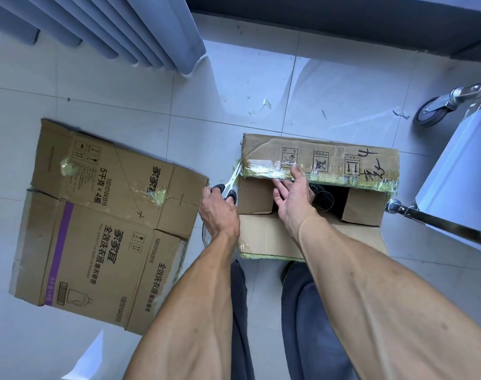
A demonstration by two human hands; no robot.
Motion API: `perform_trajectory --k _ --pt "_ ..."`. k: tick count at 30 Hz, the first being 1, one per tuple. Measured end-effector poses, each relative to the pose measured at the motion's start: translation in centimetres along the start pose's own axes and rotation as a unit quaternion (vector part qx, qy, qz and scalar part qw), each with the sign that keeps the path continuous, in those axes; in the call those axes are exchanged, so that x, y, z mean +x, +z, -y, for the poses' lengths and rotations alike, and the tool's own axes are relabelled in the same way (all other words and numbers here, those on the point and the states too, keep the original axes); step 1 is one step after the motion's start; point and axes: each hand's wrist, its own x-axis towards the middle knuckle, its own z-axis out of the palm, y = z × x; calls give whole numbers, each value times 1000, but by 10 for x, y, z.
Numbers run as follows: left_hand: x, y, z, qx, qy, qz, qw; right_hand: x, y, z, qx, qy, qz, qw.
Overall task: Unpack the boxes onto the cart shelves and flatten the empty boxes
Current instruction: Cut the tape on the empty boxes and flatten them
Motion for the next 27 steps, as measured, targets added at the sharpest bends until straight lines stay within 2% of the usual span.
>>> perform_trajectory --k 11,13,16,18,20,22,24,27 --pt "-15 5 0 -40 -1 0 999 -10 -3 -8 -1 1 12 1000" --pt "-22 8 9 -26 -21 1 999 -11 -4 -5 22 -3 20 1000" --pt "-41 11 32 12 -98 18 995 -14 1 2 48 -13 57 997" --pt "-52 12 46 31 -113 26 993 -17 19 15 42 -66 77 994" --pt "-58 12 55 41 -100 27 994 -19 39 33 -71 -170 87 979" --pt "-61 13 57 39 -93 26 995 -22 47 44 -241 -270 98 927" --pt "-62 14 52 25 -78 21 996 -22 40 45 -343 -286 94 890" --pt "-65 15 37 12 -13 9 1000 -19 10 26 -422 -242 70 871"
